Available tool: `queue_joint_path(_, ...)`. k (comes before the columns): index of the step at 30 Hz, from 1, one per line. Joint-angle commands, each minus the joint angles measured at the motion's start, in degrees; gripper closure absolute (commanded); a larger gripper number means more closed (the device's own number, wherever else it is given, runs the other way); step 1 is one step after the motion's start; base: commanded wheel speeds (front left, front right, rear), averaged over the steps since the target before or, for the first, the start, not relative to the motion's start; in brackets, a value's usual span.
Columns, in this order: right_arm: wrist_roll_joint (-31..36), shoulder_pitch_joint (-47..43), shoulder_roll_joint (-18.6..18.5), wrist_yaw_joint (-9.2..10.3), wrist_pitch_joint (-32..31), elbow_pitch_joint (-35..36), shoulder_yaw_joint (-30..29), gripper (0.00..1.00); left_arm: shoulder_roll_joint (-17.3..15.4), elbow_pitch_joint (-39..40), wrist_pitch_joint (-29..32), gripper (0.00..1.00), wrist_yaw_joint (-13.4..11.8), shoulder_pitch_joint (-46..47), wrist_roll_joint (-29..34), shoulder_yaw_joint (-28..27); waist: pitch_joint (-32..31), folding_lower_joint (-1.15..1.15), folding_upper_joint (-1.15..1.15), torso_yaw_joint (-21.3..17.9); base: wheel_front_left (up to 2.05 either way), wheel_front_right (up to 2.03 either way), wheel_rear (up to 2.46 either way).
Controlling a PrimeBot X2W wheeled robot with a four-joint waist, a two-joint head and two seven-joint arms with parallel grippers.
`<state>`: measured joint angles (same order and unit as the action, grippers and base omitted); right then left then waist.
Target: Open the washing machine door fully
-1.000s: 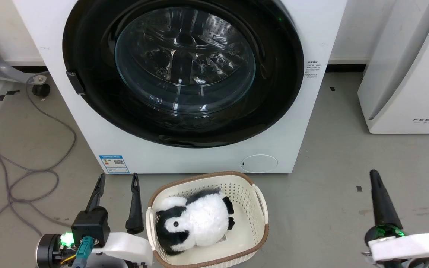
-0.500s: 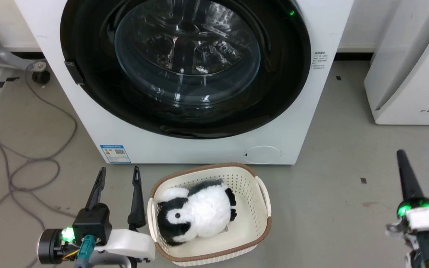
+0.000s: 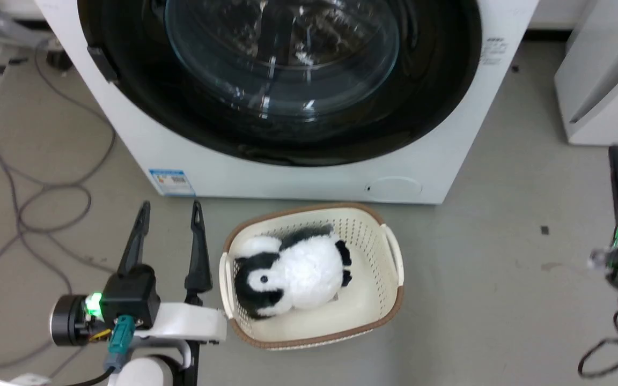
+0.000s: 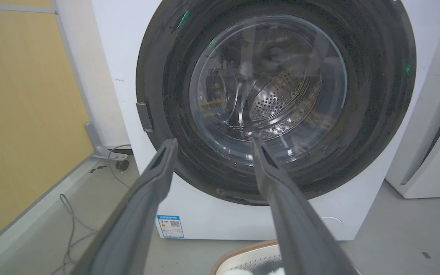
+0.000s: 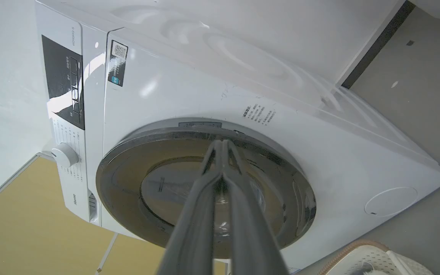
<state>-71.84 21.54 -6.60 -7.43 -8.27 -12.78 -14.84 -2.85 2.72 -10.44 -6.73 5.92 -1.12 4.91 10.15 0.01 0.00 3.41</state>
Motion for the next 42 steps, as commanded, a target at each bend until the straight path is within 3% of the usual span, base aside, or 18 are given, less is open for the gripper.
queue_joint_path(1, -1.91, 2.52, -0.66, -0.04, -0.39, -1.01, -0.45, 1.0, -0.03, 0.44, -0.54, 0.0, -0.21, 1.17, 0.38, 0.1, 1.51, -0.01, 0.0, 0.75, 0.0, 0.0, 0.0)
queue_joint_path(15, -5.89, 21.05, -6.16, -0.05, -3.62, -12.34, 1.8, 1.0, -0.03, 1.36, -2.22, 0.0, -1.94, 5.96, -0.36, 1.36, 9.31, -0.01, 0.0, 3.84, 0.0, 0.0, 0.0)
queue_joint_path(30, -8.39, 38.61, -10.69, -0.05, -7.48, -23.36, 9.13, 1.0, -0.03, 1.82, -4.02, 0.0, -3.76, 10.14, -1.44, 3.25, 16.04, -0.01, 0.0, 6.4, 0.0, 0.0, 0.0)
queue_joint_path(42, -9.06, 40.77, -12.02, -0.06, -11.38, -23.95, 15.22, 1.0, -0.03, 1.39, -4.56, 0.0, -4.39, 11.09, -1.81, 4.06, 17.23, -0.01, 0.0, 7.07, 0.0, 0.0, 0.0)
